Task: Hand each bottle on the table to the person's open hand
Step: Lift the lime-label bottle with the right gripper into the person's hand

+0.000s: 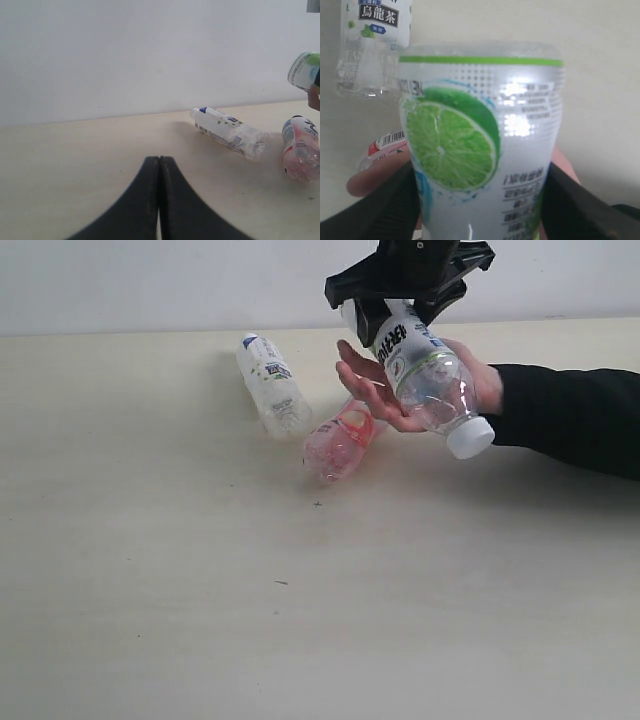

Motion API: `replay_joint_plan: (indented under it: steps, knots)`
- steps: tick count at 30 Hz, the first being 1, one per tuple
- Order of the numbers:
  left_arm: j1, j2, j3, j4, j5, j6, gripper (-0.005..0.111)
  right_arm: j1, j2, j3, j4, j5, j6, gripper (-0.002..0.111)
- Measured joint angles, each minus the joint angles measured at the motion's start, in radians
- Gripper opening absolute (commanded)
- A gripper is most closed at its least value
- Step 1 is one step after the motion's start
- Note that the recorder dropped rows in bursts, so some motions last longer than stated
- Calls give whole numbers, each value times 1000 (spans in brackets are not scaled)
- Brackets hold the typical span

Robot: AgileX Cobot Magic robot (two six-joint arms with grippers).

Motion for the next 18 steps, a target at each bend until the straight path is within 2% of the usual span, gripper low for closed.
replay_joint_plan:
  steps: [7, 9, 18]
  knots:
    - [0, 0, 0, 0, 0, 0, 0, 0, 5, 0, 2, 0, 0, 73]
    - [0, 0, 0, 0, 0, 0, 0, 0, 6, 0, 2, 0, 0, 77]
    - [0, 0, 0, 0, 0, 0, 0, 0, 6, 0, 0, -2, 0, 79]
